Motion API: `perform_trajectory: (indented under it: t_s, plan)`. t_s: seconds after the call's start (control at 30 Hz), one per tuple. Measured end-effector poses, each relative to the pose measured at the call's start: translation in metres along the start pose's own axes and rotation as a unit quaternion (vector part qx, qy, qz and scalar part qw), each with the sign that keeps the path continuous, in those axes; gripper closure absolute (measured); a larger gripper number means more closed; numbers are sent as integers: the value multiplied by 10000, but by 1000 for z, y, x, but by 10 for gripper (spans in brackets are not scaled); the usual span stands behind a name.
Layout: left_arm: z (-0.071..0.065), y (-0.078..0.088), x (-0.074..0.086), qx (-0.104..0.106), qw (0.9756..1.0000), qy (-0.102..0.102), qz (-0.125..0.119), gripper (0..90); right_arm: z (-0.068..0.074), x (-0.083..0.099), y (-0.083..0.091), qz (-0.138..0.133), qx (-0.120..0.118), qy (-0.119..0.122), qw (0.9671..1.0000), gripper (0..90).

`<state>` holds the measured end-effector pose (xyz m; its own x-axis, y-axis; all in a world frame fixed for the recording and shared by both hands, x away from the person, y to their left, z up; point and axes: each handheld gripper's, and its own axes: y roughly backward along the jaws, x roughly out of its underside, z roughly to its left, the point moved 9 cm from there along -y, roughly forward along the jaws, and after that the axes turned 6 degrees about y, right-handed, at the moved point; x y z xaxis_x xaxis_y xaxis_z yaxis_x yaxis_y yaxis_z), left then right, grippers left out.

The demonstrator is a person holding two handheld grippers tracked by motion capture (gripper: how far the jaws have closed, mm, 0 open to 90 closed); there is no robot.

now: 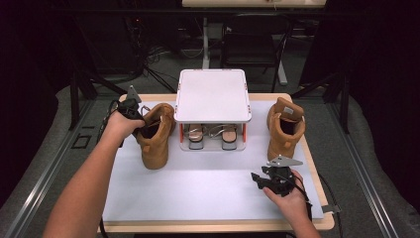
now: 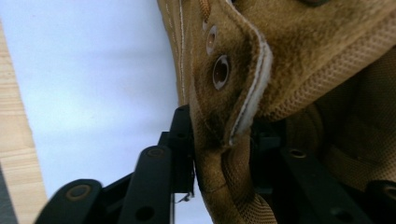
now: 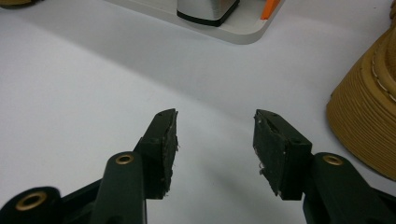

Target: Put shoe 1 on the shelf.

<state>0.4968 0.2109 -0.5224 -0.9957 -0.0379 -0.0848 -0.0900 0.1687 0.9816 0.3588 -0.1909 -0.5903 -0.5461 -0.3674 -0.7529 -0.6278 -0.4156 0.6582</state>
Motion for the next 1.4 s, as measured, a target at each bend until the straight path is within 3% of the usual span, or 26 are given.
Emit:
perform_trajectory:
  t_s: [0.33, 0.53, 0.67, 0.8, 1.1, 1.4]
  plan:
    - [3, 4, 12, -105, 9998, -46, 164, 769, -1, 0, -1, -20, -18, -44, 10000, 496]
    - [8, 7, 29, -190, 9992, -255, 222, 768, -1, 0, 0, -19, -4, -55, 10000, 496]
    - [14, 8, 44, -53, 9991, -351, 217, 767, 0, 1, -1, 8, -22, -64, 10000, 497]
    - [22, 10, 55, 96, 9992, -302, 231, 768, 2, 1, -2, 57, -38, -52, 10000, 498]
    - [21, 11, 75, 338, 9987, -251, 301, 768, 6, -1, -3, 83, -60, -11, 9999, 501]
    - [20, 10, 75, 192, 9987, -361, 295, 737, 7, -2, -2, 198, -43, -52, 9998, 529]
